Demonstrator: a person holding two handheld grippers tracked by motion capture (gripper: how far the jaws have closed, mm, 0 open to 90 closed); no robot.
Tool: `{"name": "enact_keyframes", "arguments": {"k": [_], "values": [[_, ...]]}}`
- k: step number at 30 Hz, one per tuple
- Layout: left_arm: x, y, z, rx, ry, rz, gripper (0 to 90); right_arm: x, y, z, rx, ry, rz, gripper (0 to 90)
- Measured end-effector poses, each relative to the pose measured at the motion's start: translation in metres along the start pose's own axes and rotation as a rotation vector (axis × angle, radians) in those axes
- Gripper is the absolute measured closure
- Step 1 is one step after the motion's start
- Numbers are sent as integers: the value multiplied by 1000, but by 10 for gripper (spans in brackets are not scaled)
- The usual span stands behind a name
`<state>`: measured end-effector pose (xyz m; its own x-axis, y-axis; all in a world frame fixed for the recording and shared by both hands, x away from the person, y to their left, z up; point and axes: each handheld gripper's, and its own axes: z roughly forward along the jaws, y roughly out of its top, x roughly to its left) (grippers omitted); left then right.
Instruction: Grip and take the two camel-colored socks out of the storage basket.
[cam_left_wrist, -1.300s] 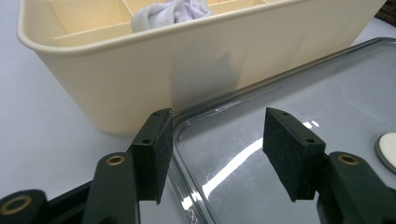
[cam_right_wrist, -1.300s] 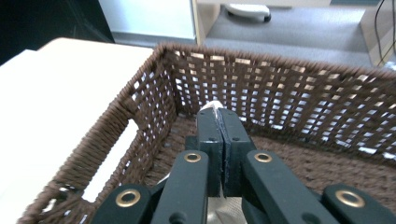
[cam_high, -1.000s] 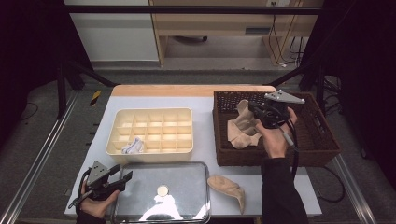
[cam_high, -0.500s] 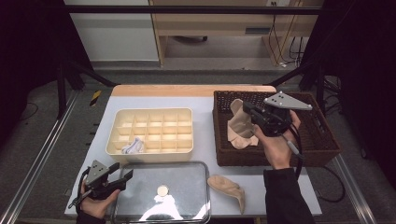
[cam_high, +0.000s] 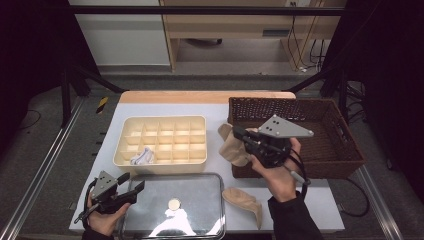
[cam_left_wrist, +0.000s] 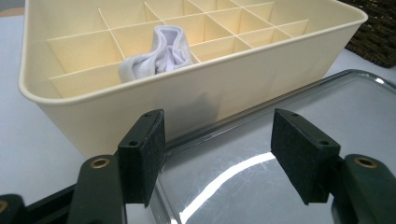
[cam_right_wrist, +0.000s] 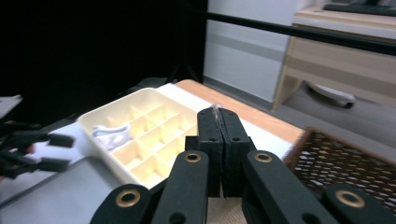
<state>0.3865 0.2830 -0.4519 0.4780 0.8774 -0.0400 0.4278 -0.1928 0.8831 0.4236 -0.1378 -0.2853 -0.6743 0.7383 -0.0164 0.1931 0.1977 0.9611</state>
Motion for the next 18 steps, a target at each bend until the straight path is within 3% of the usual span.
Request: {"name": "enact_keyframes", "arguments": {"k": [12, 18], "values": [[-11, 6, -4, -28, -26, 7, 346, 44, -33, 20, 68, 154, 7, 894], [-15, 8, -5, -40, -35, 9, 347, 60, -53, 32, 129, 200, 17, 893]]}}
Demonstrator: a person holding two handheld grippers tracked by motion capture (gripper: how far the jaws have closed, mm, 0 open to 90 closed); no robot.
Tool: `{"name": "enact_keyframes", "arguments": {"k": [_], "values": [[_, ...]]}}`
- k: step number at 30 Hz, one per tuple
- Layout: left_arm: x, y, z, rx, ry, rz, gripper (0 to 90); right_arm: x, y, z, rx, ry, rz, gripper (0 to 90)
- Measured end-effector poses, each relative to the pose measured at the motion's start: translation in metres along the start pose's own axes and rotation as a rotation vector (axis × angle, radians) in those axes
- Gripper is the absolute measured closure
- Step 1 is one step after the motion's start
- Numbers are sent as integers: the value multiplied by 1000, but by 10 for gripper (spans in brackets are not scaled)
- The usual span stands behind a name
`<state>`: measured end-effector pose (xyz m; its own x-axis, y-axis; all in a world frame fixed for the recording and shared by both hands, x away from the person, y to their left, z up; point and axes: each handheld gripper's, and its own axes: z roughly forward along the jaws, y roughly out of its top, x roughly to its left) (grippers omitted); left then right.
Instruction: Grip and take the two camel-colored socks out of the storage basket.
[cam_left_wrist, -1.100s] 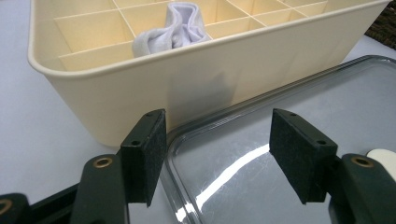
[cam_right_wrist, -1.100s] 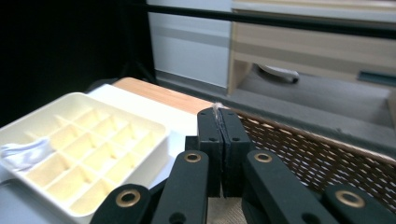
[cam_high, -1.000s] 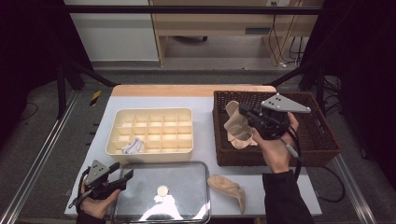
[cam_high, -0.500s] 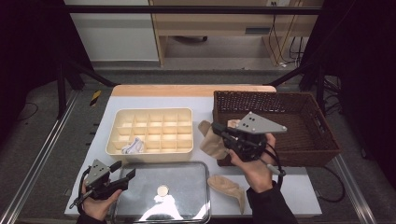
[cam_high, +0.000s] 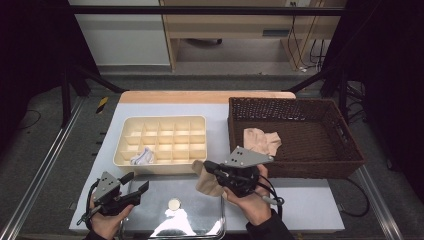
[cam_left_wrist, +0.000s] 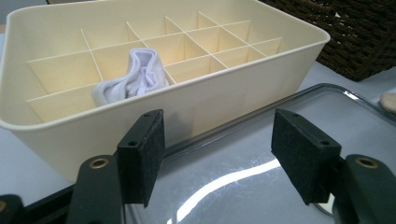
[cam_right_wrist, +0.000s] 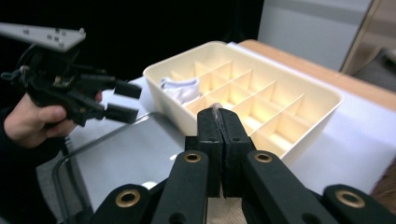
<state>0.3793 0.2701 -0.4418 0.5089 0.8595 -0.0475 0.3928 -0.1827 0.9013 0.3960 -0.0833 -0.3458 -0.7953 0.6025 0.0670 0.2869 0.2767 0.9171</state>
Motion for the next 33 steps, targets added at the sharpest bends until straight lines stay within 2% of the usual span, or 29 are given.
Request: {"name": "enact_keyframes", "arguments": {"k": [9, 14, 20, 25, 28, 33], "values": [[-8, 3, 1, -10, -13, 4, 346, 10, -32, 31, 101, 53, 34, 892], [-14, 5, 3, -10, -21, 16, 346, 10, -48, 47, 152, 58, 52, 891], [-19, 5, 5, -2, -31, 30, 348, 8, -65, 68, 212, 22, 60, 881], [-22, 5, 6, 1, -41, 38, 357, 7, -74, 83, 274, -10, 52, 823], [-24, 5, 6, 9, -51, 48, 364, 7, -76, 85, 269, -16, 45, 755], [-28, 7, 5, 20, -67, 59, 377, 3, -69, 67, 202, -28, 45, 696]]}}
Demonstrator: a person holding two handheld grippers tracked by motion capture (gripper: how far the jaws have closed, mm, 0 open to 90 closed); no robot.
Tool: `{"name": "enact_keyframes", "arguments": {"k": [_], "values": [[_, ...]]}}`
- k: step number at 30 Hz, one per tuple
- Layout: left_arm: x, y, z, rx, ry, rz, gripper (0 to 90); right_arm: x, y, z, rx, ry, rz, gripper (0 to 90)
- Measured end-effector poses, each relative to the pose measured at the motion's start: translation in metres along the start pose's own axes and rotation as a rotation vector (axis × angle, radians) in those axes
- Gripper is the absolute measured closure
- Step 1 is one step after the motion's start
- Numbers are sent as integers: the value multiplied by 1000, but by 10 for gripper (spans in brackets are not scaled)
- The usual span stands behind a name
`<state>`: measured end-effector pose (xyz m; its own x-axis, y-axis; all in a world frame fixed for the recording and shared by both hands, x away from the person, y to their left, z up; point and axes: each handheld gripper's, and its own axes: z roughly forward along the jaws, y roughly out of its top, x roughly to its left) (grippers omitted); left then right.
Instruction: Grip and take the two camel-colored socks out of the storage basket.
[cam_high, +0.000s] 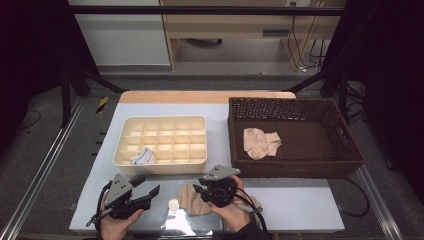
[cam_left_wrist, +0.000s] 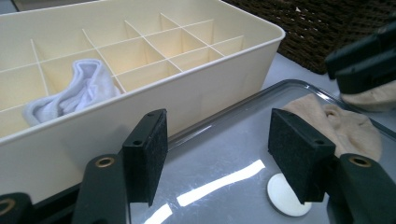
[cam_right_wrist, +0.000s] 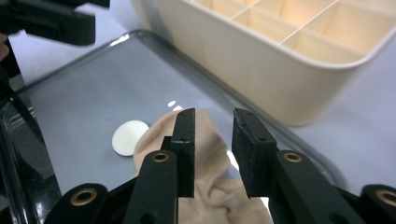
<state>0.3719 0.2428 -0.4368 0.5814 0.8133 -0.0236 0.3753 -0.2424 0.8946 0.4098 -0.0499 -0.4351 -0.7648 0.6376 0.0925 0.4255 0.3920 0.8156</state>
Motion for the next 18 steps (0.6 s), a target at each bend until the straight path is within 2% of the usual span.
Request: {"name": "enact_keyframes", "arguments": {"k": [4, 8, 14, 18], "values": [[-2, 3, -2, 10, -4, 2, 394, -6, -2, -18, -19, -44, -4, 680], [-11, 4, 4, 44, -11, 17, 415, -13, -14, -29, -12, -82, 12, 684], [-32, 2, 23, 114, -29, 55, 455, -19, -40, -29, 8, -83, 54, 683], [-40, -1, 38, 152, -44, 69, 500, -22, -50, -22, 28, -62, 86, 700]]}}
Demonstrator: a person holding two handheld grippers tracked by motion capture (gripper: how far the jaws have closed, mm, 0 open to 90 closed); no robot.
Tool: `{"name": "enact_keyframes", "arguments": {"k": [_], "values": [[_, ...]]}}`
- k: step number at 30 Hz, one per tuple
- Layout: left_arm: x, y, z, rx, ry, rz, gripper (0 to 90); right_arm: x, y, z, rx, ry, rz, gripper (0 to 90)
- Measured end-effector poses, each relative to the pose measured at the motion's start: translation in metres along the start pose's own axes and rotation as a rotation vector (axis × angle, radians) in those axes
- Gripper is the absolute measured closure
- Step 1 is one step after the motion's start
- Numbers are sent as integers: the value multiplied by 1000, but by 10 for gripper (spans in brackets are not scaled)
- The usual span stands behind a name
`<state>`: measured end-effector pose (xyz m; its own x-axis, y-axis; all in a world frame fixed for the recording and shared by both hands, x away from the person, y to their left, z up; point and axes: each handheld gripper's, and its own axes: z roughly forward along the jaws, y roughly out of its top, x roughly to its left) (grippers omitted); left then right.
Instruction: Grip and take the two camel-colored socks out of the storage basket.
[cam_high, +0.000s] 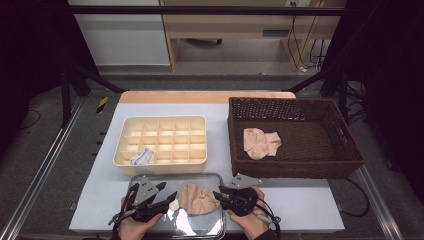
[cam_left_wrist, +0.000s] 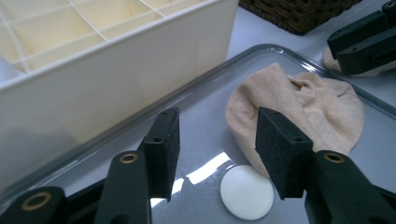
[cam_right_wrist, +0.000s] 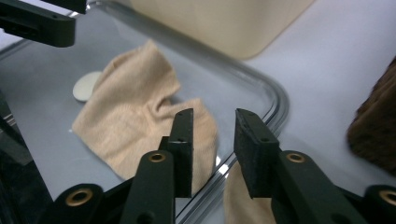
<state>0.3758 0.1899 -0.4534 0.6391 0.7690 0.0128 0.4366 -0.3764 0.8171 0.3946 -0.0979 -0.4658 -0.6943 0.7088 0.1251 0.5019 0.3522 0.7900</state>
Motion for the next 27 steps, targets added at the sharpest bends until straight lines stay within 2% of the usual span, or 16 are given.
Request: {"name": "enact_keyframes", "arguments": {"k": [3, 6, 14, 16, 17, 23, 27], "values": [[-3, -1, 8, 23, -7, 7, 545, 0, -2, 6, 26, -9, -2, 713], [-3, -4, 16, 51, -33, 4, 606, 1, -3, 12, 46, -13, -7, 713], [-6, -6, 26, 81, -72, 12, 748, 4, -6, 19, 52, -1, -7, 807], [-7, -7, 27, 86, -75, 16, 767, 5, -6, 19, 52, 1, -4, 825], [-8, -7, 28, 92, -74, 22, 809, 5, -7, 20, 51, 4, 4, 865], [-9, -7, 28, 95, -82, 30, 884, 7, -7, 20, 54, 1, 7, 897], [-7, -6, 24, 88, -97, 23, 895, 7, -7, 19, 53, 7, 6, 899]]}}
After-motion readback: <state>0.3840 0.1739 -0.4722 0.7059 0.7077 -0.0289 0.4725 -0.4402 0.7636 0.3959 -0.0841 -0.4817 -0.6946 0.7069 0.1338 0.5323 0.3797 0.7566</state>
